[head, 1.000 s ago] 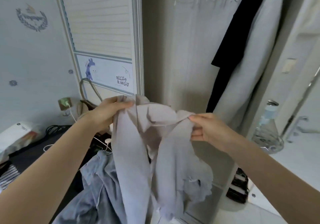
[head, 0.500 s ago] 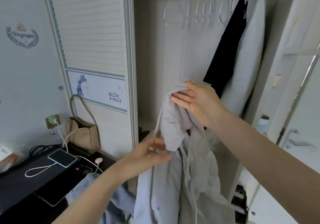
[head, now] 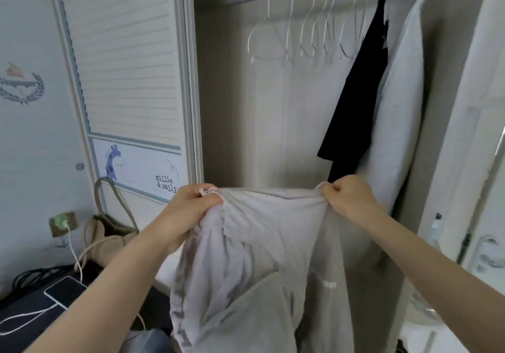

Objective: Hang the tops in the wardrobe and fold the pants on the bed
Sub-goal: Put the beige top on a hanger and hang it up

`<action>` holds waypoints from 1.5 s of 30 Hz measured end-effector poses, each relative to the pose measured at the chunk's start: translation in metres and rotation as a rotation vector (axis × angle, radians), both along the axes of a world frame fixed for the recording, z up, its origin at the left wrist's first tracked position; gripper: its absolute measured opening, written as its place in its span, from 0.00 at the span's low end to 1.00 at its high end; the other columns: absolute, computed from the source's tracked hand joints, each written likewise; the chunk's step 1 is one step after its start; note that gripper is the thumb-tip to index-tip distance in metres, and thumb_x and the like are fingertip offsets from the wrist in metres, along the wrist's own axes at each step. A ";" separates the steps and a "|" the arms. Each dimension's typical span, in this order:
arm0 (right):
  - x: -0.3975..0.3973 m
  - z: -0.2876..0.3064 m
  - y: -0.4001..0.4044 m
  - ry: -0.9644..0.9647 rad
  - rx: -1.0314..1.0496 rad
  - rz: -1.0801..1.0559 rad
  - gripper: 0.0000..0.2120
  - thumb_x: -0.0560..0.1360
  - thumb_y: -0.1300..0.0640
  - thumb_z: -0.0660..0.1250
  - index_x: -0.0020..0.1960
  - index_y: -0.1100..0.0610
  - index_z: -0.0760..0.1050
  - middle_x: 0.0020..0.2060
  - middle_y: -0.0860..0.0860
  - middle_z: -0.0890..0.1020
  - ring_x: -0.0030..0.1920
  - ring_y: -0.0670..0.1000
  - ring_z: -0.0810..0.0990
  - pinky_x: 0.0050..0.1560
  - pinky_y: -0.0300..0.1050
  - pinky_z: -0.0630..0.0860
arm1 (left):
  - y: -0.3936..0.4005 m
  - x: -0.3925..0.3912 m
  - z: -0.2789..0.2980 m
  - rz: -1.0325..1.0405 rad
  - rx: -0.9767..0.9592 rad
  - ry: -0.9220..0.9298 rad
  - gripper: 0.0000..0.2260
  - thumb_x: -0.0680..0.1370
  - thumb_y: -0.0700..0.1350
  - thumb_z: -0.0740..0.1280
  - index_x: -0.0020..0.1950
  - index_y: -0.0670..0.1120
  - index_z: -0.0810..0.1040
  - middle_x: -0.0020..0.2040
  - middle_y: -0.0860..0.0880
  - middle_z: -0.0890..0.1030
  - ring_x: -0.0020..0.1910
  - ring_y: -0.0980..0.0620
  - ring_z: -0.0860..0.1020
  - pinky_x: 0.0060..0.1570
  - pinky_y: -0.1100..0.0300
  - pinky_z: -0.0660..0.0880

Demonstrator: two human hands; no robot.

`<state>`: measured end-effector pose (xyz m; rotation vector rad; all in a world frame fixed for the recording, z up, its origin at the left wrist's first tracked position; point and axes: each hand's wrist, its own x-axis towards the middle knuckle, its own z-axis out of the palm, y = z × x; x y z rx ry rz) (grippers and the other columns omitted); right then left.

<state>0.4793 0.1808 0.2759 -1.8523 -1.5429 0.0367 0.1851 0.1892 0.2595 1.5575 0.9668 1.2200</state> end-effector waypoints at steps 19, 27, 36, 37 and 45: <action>-0.042 -0.037 0.065 1.094 -0.369 0.375 0.08 0.76 0.63 0.64 0.52 0.65 0.78 0.39 0.59 0.81 0.39 0.57 0.81 0.42 0.48 0.78 | 0.120 0.074 -0.009 0.261 0.281 0.910 0.22 0.73 0.49 0.75 0.65 0.47 0.75 0.59 0.46 0.73 0.58 0.46 0.74 0.63 0.52 0.71; -0.041 -0.017 0.097 1.479 -0.104 0.252 0.05 0.76 0.65 0.64 0.41 0.62 0.75 0.30 0.57 0.81 0.29 0.53 0.82 0.27 0.44 0.78 | 0.109 0.085 -0.070 0.021 0.312 0.494 0.25 0.68 0.67 0.66 0.62 0.63 0.66 0.53 0.63 0.73 0.49 0.60 0.76 0.49 0.61 0.75; -0.040 0.000 0.109 1.463 0.002 0.137 0.04 0.75 0.63 0.67 0.43 0.61 0.79 0.37 0.57 0.83 0.40 0.56 0.82 0.39 0.48 0.79 | 0.172 0.041 -0.075 -0.348 -0.086 0.501 0.10 0.73 0.51 0.75 0.47 0.44 0.85 0.39 0.51 0.83 0.40 0.55 0.80 0.39 0.65 0.74; -0.041 0.001 0.109 1.435 -0.004 0.125 0.03 0.75 0.63 0.68 0.44 0.61 0.80 0.38 0.57 0.83 0.41 0.56 0.83 0.41 0.48 0.79 | 0.173 0.039 -0.076 -0.393 -0.140 0.434 0.10 0.74 0.51 0.73 0.44 0.45 0.86 0.39 0.49 0.83 0.40 0.54 0.81 0.40 0.64 0.75; -0.045 0.004 0.108 1.341 0.000 0.032 0.12 0.75 0.60 0.70 0.57 0.63 0.78 0.52 0.59 0.82 0.50 0.57 0.82 0.51 0.50 0.78 | 0.185 0.050 -0.074 -0.469 -0.187 0.529 0.25 0.60 0.65 0.78 0.49 0.49 0.85 0.46 0.51 0.86 0.47 0.56 0.84 0.45 0.65 0.78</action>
